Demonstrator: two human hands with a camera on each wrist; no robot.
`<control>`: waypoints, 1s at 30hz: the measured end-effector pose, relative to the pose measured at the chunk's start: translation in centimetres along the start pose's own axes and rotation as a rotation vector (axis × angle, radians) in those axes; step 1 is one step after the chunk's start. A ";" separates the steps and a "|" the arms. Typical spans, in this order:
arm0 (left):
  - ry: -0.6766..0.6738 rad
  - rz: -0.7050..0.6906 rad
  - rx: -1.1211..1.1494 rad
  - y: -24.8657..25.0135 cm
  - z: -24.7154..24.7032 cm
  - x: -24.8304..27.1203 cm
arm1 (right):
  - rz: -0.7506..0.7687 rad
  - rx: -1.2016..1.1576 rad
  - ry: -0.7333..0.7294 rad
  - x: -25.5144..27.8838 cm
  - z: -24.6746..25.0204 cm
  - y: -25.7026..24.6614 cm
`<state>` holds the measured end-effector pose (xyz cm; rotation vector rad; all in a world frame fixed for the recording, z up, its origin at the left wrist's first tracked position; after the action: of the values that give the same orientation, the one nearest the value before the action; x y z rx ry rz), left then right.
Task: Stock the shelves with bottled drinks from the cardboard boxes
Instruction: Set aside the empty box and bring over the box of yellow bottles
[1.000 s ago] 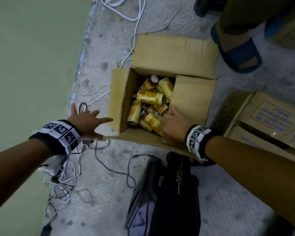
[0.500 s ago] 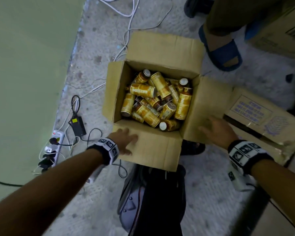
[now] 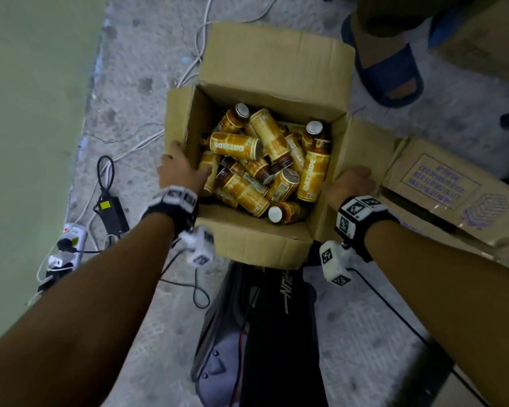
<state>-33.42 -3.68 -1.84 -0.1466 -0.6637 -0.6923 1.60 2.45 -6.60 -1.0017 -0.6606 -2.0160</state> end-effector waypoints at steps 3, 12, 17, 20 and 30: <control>-0.116 0.084 0.011 1.2 -0.1 -3.5 | 0.022 0.097 0.066 -0.4 0.1 -1.1; -0.149 -0.073 -0.135 3.0 3.9 -1.0 | 0.219 -0.068 0.148 4.0 4.4 -1.0; -0.129 -0.175 -0.088 5.1 8.7 6.4 | 0.246 -0.250 0.122 8.3 8.4 5.8; -0.088 -0.268 -0.157 7.1 12.2 11.4 | 0.260 -0.390 0.078 12.2 10.1 10.6; -0.221 -0.750 -0.454 19.1 12.8 28.0 | -0.028 -0.827 0.136 24.9 8.0 32.1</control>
<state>-11.84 0.10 26.96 -0.4069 -0.7656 -1.5655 21.56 -20.18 21.81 -1.2816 0.2825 -2.3991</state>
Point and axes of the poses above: each hand's wrist, its own x-axis away from the middle knuckle, its own z-axis out of the back of the hand, y = z × x, the point moved 7 cm from there along -x, towards the middle knuckle, and after that the axes turned 4 degrees about -y, right-handed, at the moved point
